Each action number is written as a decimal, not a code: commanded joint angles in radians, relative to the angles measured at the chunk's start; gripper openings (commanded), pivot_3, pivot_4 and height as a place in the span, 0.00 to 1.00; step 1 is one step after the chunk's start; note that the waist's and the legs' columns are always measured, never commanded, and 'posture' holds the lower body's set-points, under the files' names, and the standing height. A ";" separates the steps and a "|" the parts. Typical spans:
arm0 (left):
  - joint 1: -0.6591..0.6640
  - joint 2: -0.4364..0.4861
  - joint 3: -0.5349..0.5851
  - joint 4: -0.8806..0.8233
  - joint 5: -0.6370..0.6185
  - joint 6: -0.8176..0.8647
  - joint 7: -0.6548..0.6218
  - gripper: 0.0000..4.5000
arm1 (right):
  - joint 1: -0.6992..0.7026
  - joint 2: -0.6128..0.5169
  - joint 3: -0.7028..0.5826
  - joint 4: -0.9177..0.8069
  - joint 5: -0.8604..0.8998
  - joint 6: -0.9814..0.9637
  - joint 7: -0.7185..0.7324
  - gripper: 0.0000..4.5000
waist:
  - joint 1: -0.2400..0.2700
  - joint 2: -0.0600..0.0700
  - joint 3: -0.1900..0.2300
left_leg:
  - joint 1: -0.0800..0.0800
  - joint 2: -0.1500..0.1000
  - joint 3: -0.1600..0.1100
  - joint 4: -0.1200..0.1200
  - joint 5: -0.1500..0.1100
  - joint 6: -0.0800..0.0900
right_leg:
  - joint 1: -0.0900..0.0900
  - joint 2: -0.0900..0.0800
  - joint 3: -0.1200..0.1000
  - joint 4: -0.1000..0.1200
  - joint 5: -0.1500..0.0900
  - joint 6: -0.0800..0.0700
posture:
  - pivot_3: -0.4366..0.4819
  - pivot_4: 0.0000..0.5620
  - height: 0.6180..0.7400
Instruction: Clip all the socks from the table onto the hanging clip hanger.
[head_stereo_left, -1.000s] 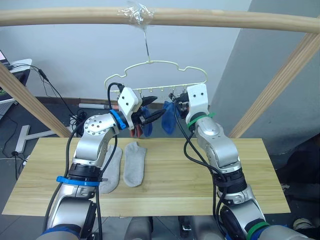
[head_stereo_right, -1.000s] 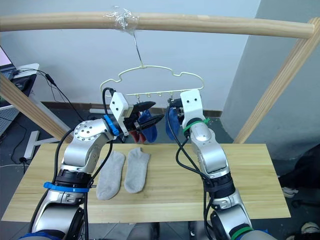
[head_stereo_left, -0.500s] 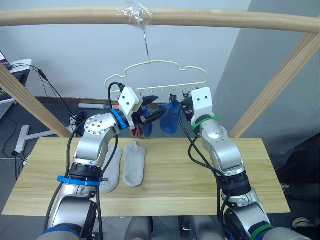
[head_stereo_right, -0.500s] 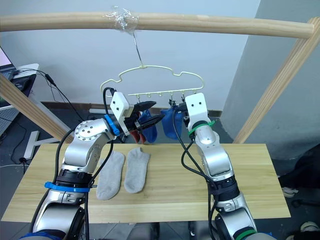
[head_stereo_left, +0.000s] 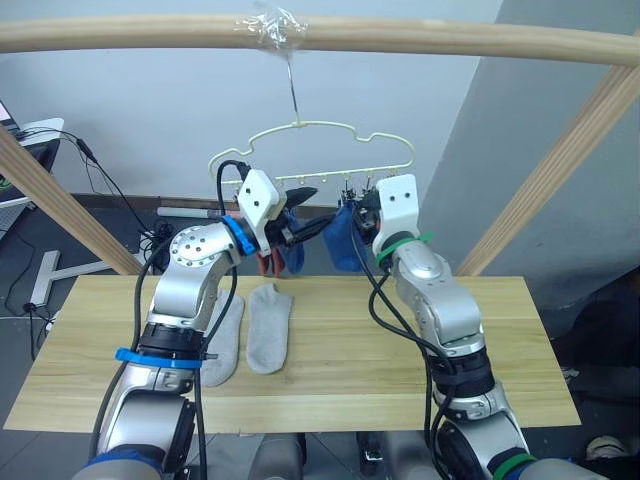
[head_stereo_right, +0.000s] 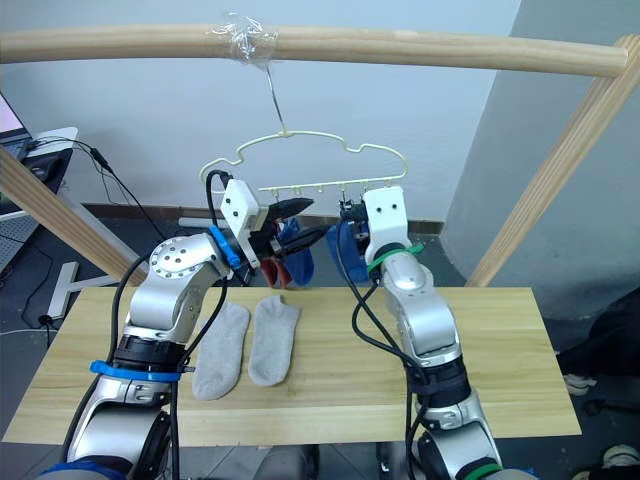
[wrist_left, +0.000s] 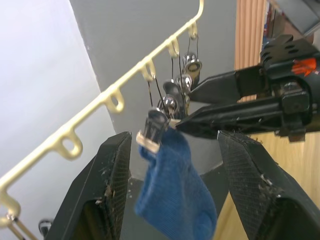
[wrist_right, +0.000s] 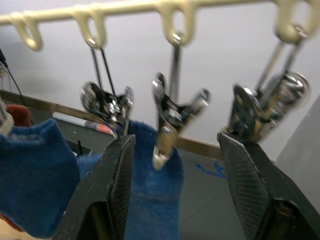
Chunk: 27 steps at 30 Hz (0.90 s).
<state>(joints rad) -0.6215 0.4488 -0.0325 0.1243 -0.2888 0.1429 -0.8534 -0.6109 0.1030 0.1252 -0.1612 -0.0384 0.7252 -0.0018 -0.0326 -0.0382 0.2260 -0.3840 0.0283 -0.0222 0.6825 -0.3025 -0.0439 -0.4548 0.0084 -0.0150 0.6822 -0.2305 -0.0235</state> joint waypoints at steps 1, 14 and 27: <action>-0.017 0.000 0.015 -0.032 -0.003 -0.008 0.007 0.63 | -0.022 0.014 -0.009 -0.011 0.004 -0.029 -0.013 0.52 | 0.000 0.000 0.000 | 0.000 0.000 0.000 0.000 0.000 0.000 | 0.000 0.000 0.000 0.000 0.000 0.000 | 0.43 0.36 0.68; -0.022 -0.005 0.029 -0.051 -0.045 0.037 0.005 0.63 | -0.048 0.015 -0.005 0.015 -0.006 -0.051 -0.024 0.41 | 0.000 0.000 0.000 | 0.000 0.000 0.000 0.000 0.000 0.000 | 0.000 0.000 0.000 0.000 0.000 0.000 | 0.43 0.36 0.68; -0.024 0.074 0.029 -0.123 -0.162 0.191 -0.146 0.63 | -0.092 0.034 -0.010 0.071 -0.007 -0.088 -0.026 0.41 | -0.001 0.000 0.000 | 0.000 0.000 0.000 0.000 0.000 0.000 | 0.000 0.000 0.000 0.000 0.000 0.000 | 0.44 0.36 0.68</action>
<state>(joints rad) -0.6224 0.5169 -0.0111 0.0261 -0.4467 0.3414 -0.9936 -0.6801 0.1279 0.1188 -0.0664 -0.0546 0.6631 -0.0235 -0.0335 -0.0381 0.2261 -0.3838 0.0285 -0.0223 0.6824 -0.3025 -0.0439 -0.4549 0.0087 -0.0153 0.6824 -0.2305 -0.0235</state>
